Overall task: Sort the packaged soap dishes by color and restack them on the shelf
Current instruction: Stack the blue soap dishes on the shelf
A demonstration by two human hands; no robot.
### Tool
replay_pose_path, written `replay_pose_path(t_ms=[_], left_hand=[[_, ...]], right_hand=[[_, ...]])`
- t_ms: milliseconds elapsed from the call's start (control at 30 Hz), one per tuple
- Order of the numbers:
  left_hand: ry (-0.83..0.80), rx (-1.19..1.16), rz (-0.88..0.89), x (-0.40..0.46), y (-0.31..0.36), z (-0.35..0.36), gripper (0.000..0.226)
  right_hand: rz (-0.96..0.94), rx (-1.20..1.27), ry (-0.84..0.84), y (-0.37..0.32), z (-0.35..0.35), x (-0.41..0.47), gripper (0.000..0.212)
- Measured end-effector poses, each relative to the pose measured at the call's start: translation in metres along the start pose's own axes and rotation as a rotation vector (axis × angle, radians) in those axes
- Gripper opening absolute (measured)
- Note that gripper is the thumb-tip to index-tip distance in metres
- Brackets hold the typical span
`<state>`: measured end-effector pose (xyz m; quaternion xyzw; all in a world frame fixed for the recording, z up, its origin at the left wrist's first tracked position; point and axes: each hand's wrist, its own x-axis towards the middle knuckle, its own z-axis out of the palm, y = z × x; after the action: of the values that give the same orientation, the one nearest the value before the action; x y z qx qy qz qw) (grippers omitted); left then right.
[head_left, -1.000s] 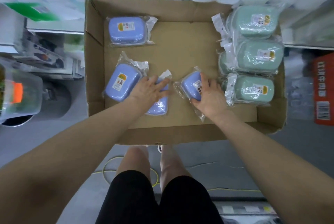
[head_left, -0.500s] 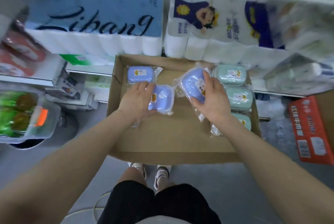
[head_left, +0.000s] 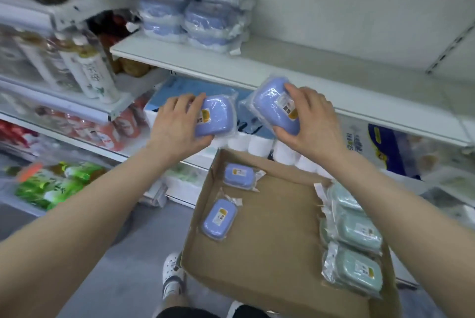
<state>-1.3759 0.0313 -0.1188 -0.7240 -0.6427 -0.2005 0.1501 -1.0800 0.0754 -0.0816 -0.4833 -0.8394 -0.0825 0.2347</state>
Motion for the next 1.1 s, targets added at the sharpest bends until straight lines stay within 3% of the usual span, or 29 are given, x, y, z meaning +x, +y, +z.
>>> replay_pose_path(t_ms=[233, 533, 900, 1000, 1100], left_hand=[[0.099, 0.013, -0.085, 0.074, -0.088, -0.039, 0.081], [0.059, 0.08, -0.027, 0.205, -0.184, -0.051, 0.078], [-0.25, -0.067, 0.168, 0.307, -0.23, -0.025, 0.061], [-0.194, -0.067, 0.203, 0.307, -0.239, -0.013, 0.057], [-0.001, -0.075, 0.215, 0.298, -0.243, -0.001, 0.047]], right_hand=[[0.012, 0.061, 0.014, -0.033, -0.012, 0.104, 0.08], [0.041, 0.025, 0.004, -0.06, 0.009, 0.206, 0.078], [0.053, -0.031, -0.075, -0.082, 0.027, 0.31, 0.078], [0.027, -0.042, -0.124, -0.088, 0.035, 0.33, 0.072], [0.001, -0.125, -0.138, -0.087, 0.049, 0.341, 0.06]])
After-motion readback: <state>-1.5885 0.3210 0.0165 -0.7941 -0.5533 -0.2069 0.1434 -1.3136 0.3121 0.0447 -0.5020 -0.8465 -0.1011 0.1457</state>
